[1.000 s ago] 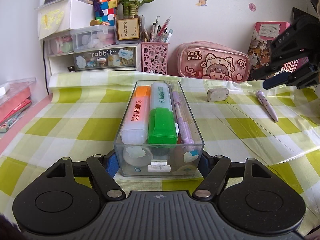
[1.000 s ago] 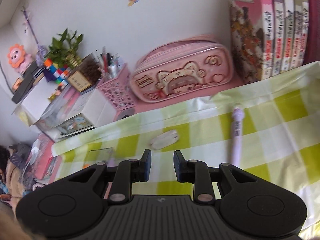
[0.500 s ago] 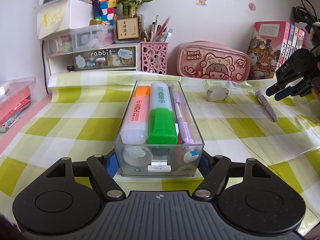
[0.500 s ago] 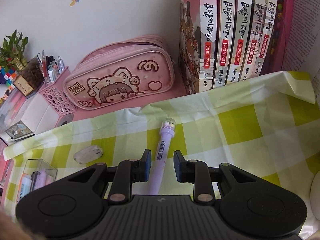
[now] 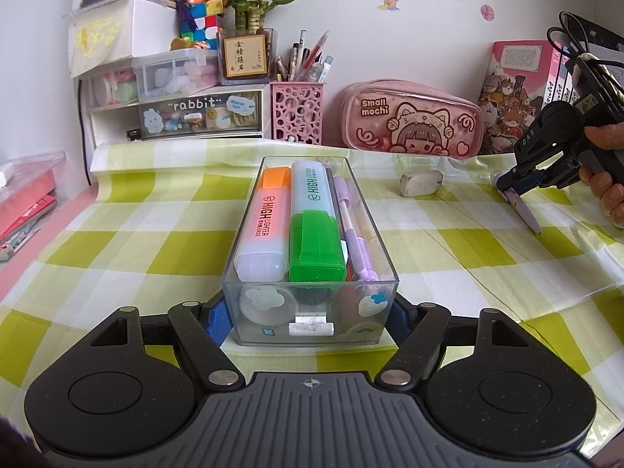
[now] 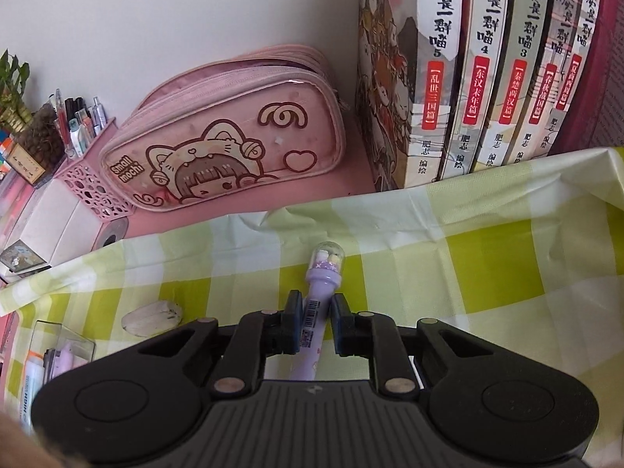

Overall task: Organize stationery
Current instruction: 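Grasp the lavender pen with the right gripper and lift it, then lower the lavender pen into the clear tray and open the right gripper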

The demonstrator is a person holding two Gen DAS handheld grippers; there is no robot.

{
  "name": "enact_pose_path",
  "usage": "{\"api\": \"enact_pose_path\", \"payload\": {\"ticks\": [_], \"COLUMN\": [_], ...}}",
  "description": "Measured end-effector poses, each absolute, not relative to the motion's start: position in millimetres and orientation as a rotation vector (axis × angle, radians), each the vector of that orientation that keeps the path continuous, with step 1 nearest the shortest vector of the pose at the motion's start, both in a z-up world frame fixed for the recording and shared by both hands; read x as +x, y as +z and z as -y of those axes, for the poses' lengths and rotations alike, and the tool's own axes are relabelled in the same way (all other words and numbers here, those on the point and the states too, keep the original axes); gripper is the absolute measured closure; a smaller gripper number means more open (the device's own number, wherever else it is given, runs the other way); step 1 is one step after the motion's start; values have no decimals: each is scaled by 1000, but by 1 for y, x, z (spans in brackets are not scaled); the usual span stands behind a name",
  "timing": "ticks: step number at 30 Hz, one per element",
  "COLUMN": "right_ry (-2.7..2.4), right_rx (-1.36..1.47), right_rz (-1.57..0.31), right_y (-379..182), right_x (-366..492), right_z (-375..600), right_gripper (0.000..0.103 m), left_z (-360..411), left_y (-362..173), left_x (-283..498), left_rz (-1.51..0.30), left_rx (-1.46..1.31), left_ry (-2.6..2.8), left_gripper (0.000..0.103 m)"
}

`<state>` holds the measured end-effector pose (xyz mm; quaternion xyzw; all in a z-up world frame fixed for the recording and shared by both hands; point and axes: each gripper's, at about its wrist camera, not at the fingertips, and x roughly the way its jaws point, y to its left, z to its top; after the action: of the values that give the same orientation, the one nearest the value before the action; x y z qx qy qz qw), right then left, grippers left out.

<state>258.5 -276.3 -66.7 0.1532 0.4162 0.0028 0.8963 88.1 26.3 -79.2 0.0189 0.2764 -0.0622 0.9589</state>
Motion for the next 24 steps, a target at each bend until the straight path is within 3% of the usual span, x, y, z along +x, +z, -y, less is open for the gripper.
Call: {"api": "enact_pose_path", "payload": {"ticks": [24], "right_ry": [107], "right_rx": [589], "right_rz": [-762], "right_y": [-62], "right_x": [222], "right_z": [214], "right_gripper": [100], "left_z": [-25], "left_y": [-79], "left_x": [88], "left_rz": [-560], "left_rx": [32], "left_ry": [-114], "left_gripper": [30]}}
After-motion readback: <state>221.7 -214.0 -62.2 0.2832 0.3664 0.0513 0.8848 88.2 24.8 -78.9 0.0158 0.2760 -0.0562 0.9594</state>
